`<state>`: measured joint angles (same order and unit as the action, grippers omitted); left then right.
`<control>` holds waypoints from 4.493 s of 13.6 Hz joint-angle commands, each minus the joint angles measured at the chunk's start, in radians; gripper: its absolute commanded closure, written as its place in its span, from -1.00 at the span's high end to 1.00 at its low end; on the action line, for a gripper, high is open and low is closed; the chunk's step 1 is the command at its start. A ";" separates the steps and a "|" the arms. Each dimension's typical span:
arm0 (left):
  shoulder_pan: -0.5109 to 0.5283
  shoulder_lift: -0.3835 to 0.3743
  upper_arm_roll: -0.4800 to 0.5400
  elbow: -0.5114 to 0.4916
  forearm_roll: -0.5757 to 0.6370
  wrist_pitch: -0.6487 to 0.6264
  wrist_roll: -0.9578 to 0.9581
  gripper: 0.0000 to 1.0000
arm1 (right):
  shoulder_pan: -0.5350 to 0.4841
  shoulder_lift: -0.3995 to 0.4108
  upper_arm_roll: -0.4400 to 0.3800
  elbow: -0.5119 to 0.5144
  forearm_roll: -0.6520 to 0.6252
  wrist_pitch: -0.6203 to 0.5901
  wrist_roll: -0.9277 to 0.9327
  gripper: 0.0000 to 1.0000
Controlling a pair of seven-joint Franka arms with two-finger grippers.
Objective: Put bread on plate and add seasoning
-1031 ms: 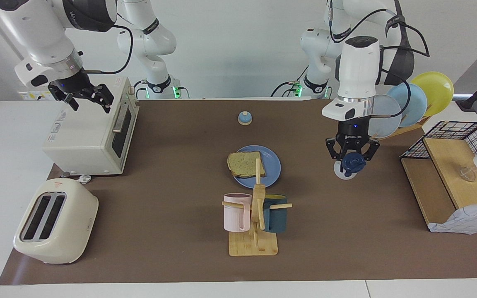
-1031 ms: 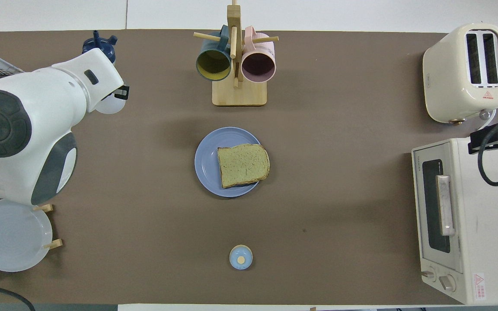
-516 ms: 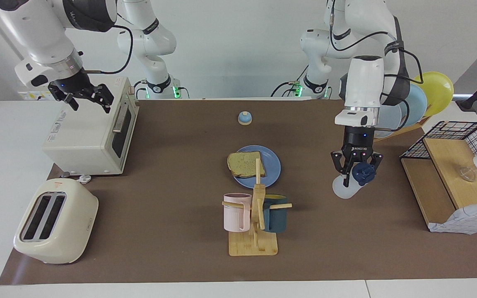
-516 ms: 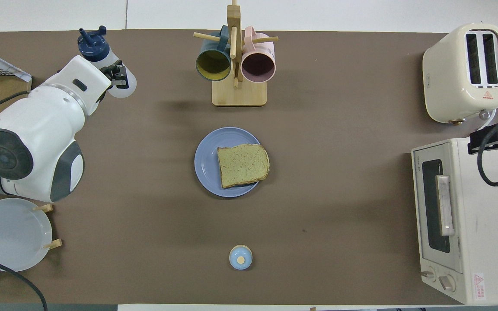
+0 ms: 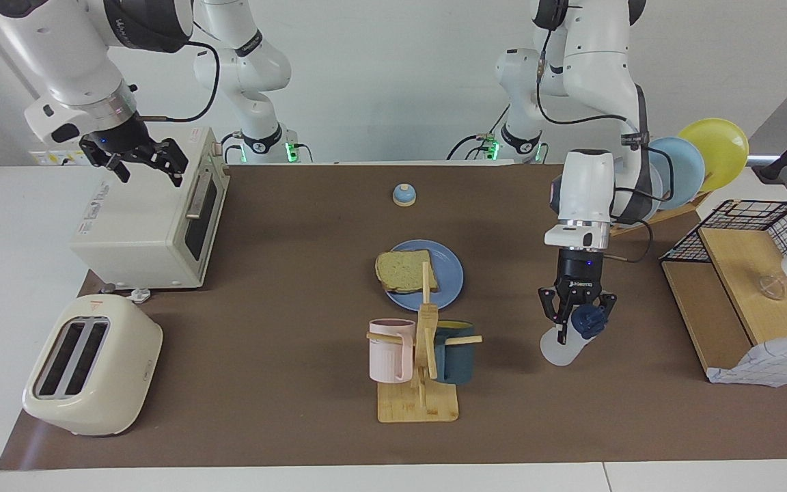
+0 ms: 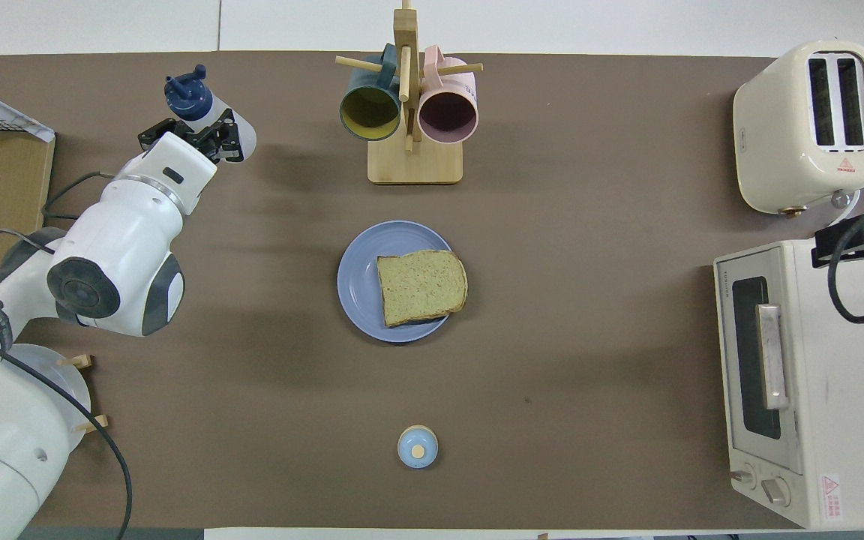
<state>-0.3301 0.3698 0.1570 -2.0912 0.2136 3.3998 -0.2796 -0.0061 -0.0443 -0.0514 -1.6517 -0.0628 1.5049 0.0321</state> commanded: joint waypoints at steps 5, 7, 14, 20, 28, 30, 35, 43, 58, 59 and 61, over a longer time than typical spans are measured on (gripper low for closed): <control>0.019 0.075 -0.005 -0.001 -0.003 0.105 0.014 -1.00 | -0.011 -0.014 0.005 -0.016 0.001 0.014 -0.020 1.00; 0.016 0.100 -0.005 0.008 0.004 0.105 0.014 -1.00 | -0.011 -0.014 0.005 -0.016 0.001 0.014 -0.020 1.00; 0.037 0.109 -0.005 0.008 0.091 0.105 0.013 -1.00 | -0.011 -0.014 0.005 -0.016 0.001 0.014 -0.020 1.00; 0.039 0.110 -0.005 0.000 0.101 0.105 0.014 -0.42 | -0.011 -0.014 0.005 -0.016 0.001 0.014 -0.018 1.00; 0.043 0.109 -0.005 -0.007 0.105 0.104 0.010 1.00 | -0.011 -0.014 0.005 -0.016 0.001 0.014 -0.018 1.00; 0.043 0.109 -0.005 -0.009 0.105 0.104 0.008 1.00 | -0.011 -0.014 0.005 -0.016 0.001 0.014 -0.020 1.00; 0.040 0.068 -0.005 -0.065 0.105 0.102 0.013 1.00 | -0.008 -0.014 0.005 -0.016 0.001 0.014 -0.020 1.00; 0.025 -0.123 -0.007 -0.269 0.107 0.096 0.007 1.00 | -0.008 -0.014 0.005 -0.016 0.001 0.014 -0.018 1.00; -0.145 -0.637 -0.025 -0.178 0.069 -0.908 -0.007 1.00 | -0.009 -0.014 0.005 -0.016 0.001 0.014 -0.020 1.00; -0.154 -0.635 -0.025 -0.117 0.037 -0.994 -0.004 1.00 | -0.008 -0.014 0.005 -0.016 0.001 0.014 -0.018 1.00; -0.159 -0.634 -0.025 -0.003 -0.009 -1.155 0.007 1.00 | -0.009 -0.014 0.005 -0.016 0.001 0.014 -0.020 1.00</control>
<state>-0.4721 -0.2733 0.1258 -2.2006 0.2415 2.3863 -0.2774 -0.0061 -0.0443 -0.0514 -1.6517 -0.0628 1.5049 0.0321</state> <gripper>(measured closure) 0.000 0.000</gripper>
